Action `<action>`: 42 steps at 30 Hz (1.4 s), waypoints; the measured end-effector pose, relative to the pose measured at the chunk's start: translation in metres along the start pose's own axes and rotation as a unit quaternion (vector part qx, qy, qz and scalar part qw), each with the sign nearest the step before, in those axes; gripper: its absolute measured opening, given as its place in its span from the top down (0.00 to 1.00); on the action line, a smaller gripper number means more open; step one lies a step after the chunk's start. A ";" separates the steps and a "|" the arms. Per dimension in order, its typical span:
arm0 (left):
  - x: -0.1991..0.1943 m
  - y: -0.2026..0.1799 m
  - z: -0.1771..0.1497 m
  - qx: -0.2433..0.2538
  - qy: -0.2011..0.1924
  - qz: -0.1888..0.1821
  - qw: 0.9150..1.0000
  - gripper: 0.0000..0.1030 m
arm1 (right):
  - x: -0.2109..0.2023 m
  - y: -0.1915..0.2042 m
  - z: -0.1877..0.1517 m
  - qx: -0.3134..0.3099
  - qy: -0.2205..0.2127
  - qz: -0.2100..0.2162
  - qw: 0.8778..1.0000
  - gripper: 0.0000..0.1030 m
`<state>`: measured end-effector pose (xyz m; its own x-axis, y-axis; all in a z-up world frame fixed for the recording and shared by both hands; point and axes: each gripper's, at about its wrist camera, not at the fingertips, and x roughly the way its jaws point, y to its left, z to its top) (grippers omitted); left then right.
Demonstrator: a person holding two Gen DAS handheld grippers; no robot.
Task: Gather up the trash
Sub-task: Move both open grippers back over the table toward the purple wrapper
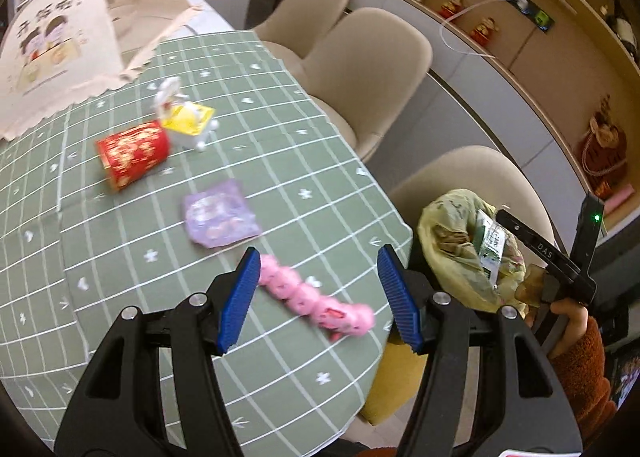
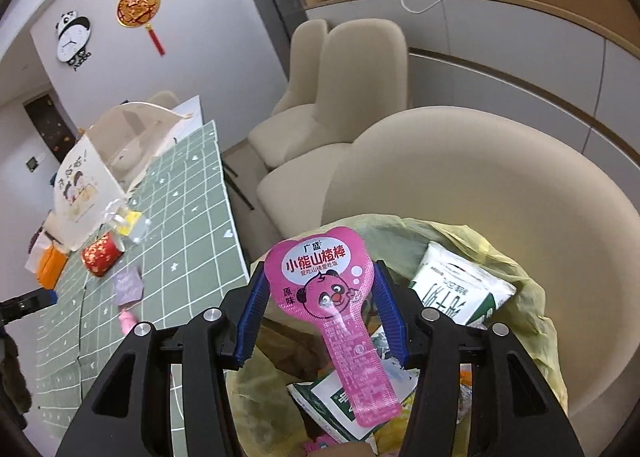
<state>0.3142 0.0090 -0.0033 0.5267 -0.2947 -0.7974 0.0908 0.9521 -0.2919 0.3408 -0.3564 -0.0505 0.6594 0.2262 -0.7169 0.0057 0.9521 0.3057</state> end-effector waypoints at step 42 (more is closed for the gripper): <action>0.008 0.197 0.056 0.143 -0.063 -0.024 0.987 0.42 | -0.016 0.244 -0.084 -0.098 0.007 -0.019 0.995 0.47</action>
<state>0.3838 0.1987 -0.0376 0.6144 -0.3452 -0.7094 0.3438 0.9265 -0.1531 0.2692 -0.1109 -0.0173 0.6504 0.1904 -0.7353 -0.1165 0.9816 0.1512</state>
